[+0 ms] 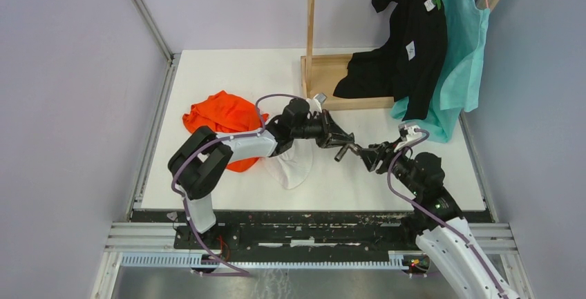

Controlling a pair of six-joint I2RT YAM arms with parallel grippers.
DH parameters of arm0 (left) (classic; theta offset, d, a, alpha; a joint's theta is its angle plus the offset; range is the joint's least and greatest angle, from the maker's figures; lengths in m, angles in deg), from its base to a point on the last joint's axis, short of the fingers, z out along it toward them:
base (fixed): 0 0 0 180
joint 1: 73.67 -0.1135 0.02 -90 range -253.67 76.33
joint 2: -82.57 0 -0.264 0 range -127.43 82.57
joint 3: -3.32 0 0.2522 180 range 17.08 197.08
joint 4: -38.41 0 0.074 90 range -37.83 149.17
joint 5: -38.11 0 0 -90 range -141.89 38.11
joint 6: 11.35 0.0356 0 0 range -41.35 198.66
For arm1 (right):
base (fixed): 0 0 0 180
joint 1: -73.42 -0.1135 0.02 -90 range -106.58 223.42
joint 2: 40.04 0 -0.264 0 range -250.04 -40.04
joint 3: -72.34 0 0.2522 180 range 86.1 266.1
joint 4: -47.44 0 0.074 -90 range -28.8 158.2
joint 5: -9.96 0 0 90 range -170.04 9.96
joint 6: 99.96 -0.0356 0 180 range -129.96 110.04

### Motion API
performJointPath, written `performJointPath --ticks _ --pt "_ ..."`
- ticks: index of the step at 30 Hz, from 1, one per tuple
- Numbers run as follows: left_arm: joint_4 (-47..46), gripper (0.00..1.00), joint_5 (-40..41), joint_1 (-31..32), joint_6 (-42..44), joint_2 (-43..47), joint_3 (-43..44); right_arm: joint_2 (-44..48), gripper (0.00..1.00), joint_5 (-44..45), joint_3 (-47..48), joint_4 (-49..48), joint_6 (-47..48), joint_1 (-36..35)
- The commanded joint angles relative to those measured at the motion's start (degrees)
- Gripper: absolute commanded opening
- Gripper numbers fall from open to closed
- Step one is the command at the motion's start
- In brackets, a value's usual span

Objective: Install the water faucets

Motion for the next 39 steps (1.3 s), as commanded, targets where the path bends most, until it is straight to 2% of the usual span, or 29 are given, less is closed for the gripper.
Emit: performJointPath --ticks 1,6,9,13,18,20,22,30,34,38,39 --pt "-0.6 0.03 3.0 -0.7 -1.9 -0.9 3.0 1.3 0.54 -15.3 2.6 -6.2 -5.4 -2.1" --pt "1.7 0.03 2.6 -1.0 0.3 -0.9 4.5 0.5 0.5 -19.1 5.1 -3.6 -8.9 -2.0" --pt "2.4 0.03 2.2 -1.1 1.2 -0.9 5.1 -3.9 0.48 -18.6 7.2 -1.9 -12.5 -2.1" --pt "2.5 0.03 1.4 -1.3 1.6 -0.7 5.2 -9.0 0.42 -12.7 10.2 2.8 -17.2 -2.1" --pt "2.6 0.03 1.4 -1.7 2.3 -0.1 4.6 -9.5 0.42 -7.9 9.6 0.5 -23.3 -2.0" --pt "3.1 0.03 1.4 -1.9 3.2 0.0 4.8 -9.2 0.42 -4.1 9.6 3.6 -23.2 -2.0" --pt "4.0 0.03 1.5 -2.3 4.7 0.5 4.8 -9.0 0.4 1.2 11.1 10.6 -22.1 -2.0" --pt "15.1 0.03 5.0 -2.6 16.7 5.5 5.9 -11.6 0.44 23.2 17.8 35.7 -25.3 -2.0" --pt "19.8 0.03 6.4 -2.2 22.3 7.0 6.2 -16.3 0.45 24.4 21.4 42.3 -25.4 -2.0" --pt "26.9 0.1 10.4 0.3 29.4 7.7 8.8 -20.3 0.55 22.1 22.6 45.6 -27.1 -2.1" --pt "29.6 0.12 11.9 1.1 31.1 7.8 9.4 -20.4 0.62 21.1 22.2 45.3 -27.6 -2.0"
